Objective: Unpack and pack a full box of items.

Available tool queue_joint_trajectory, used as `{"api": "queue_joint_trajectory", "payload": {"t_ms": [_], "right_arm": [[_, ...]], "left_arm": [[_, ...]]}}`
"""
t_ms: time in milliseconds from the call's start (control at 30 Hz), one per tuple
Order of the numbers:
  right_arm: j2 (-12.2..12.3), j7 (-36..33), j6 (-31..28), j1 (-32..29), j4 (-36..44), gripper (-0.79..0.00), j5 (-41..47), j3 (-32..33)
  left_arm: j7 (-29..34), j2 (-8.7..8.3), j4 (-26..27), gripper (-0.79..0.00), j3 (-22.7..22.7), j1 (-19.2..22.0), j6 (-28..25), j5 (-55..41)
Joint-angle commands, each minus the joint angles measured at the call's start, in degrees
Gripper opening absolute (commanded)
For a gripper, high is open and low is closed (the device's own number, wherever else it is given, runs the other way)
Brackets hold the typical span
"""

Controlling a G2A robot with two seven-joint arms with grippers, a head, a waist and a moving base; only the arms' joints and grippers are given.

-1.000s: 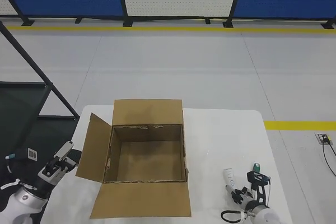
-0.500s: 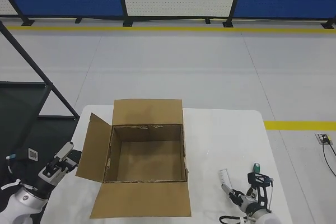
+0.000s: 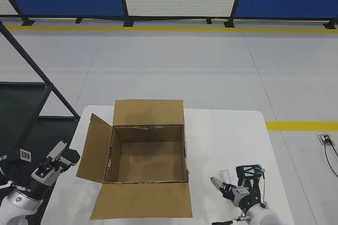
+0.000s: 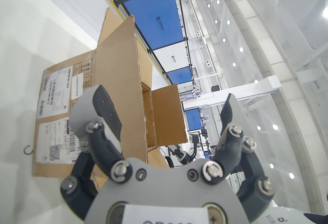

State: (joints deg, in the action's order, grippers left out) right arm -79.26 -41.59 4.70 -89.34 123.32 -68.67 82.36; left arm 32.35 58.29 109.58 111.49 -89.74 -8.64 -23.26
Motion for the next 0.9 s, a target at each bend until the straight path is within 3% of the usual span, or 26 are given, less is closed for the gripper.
{"api": "queue_joint_trajectory", "payload": {"t_ms": [0, 267, 467, 867], "right_arm": [[-0.1, -1.8, 0.1, 2.9, -1.8, 0.0, -2.5, -2.8], [-0.5, -3.9, -0.5, 9.1, -7.4, 0.0, -4.6, -9.3], [-0.5, -3.3, -2.0, 9.8, -8.1, 0.0, -2.9, -10.6], [-0.5, -3.0, 0.4, 10.7, -7.4, 0.0, -4.9, -11.4]], "left_arm": [[-0.4, 0.07, -0.3, 0.0, 0.6, -0.3, -0.3, -0.6], [-1.0, 0.27, -0.9, 0.0, 1.8, -1.0, -0.9, -1.7], [-1.1, 0.34, -1.1, 0.0, 1.9, -0.8, -0.7, -1.5], [-1.0, 0.49, -1.4, 0.0, 1.8, -0.3, -0.5, -1.4]]}}
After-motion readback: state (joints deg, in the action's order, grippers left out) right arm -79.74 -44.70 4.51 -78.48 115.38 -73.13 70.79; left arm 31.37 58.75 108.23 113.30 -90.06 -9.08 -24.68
